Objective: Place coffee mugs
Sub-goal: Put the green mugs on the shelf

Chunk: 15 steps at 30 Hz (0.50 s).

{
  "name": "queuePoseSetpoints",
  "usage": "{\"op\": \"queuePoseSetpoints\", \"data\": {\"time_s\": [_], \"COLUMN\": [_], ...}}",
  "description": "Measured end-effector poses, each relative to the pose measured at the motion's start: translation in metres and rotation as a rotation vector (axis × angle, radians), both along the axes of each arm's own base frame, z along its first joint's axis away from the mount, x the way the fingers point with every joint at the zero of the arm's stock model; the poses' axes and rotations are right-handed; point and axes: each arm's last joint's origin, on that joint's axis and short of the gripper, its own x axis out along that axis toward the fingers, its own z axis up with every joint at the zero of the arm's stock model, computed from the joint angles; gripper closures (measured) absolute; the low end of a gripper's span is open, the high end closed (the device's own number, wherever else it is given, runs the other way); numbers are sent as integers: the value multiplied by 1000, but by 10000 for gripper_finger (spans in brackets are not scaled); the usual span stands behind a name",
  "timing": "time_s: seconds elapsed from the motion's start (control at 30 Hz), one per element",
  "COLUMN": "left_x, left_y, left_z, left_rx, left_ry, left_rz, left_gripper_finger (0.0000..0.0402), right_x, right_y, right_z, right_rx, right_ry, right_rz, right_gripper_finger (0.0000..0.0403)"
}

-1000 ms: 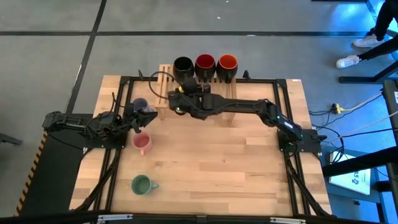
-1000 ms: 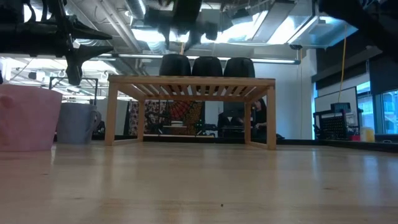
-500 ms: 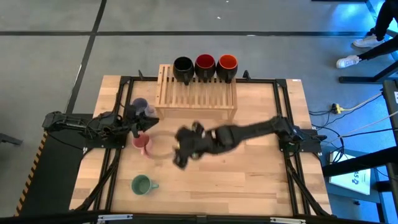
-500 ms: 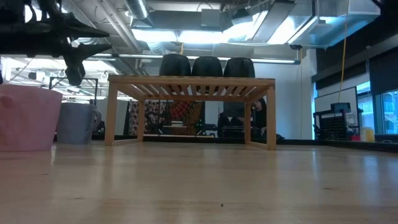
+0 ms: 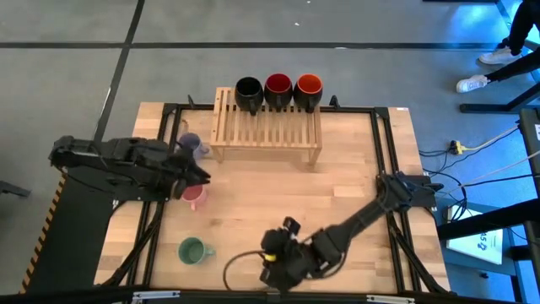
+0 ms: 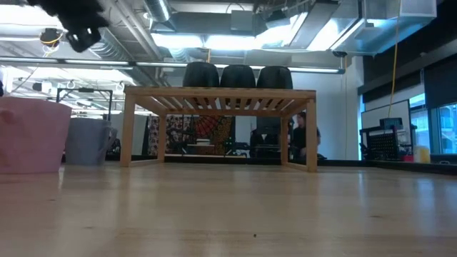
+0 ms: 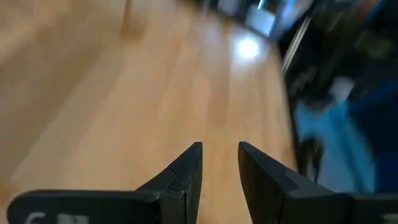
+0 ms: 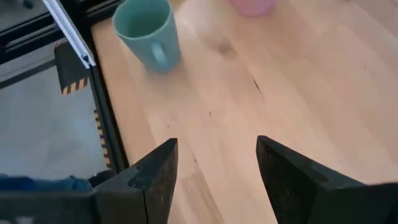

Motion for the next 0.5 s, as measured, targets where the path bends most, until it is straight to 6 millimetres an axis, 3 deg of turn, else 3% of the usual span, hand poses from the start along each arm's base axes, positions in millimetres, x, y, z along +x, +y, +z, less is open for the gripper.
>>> {"op": "queuePoseSetpoints", "data": {"time_s": [0.23,0.5], "left_x": [14,30], "left_y": [-17,-29], "left_z": [16,-11], "left_rx": [25,23], "left_ry": [424,780], "left_rz": [-64,-6], "left_gripper_finger": [305,305], "right_x": [-23,-36], "right_y": [26,33], "right_z": [-27,-52], "right_rx": [-17,4], "right_ry": [-7,27], "right_rz": [-91,-161], "right_gripper_finger": [199,199]}}
